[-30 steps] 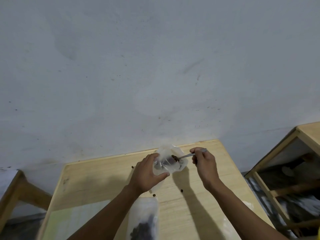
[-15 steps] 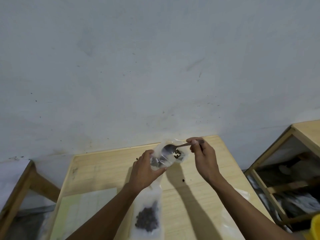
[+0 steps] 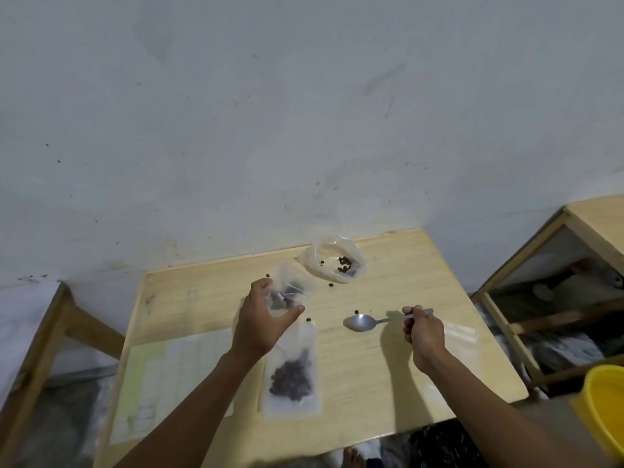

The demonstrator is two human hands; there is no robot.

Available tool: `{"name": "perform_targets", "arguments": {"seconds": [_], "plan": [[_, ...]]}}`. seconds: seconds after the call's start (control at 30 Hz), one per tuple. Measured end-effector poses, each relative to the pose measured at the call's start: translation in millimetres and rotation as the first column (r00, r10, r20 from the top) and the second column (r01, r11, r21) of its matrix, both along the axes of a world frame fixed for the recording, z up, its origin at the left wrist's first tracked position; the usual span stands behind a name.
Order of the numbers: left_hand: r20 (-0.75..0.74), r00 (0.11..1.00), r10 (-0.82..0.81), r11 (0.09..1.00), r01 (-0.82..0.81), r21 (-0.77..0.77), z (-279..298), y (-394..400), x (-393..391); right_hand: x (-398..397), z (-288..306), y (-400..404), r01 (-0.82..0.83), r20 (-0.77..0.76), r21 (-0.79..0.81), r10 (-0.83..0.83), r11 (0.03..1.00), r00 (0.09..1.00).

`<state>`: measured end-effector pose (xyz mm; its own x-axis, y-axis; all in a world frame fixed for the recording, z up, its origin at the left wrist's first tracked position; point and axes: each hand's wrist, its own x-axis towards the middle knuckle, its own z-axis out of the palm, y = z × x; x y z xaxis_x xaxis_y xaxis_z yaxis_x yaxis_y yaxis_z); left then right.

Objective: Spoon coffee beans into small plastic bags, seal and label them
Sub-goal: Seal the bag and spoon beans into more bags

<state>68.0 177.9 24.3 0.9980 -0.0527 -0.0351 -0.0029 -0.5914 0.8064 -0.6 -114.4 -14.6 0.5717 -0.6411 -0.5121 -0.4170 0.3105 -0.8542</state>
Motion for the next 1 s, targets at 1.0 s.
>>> {"name": "perform_targets", "arguments": {"seconds": [1.0], "plan": [[0.003,0.987,-0.158,0.925,0.149,-0.349,20.2,-24.5,-22.6,22.2,81.3,86.8,-0.56,0.246,-0.427,0.687,0.71,0.684]]}}
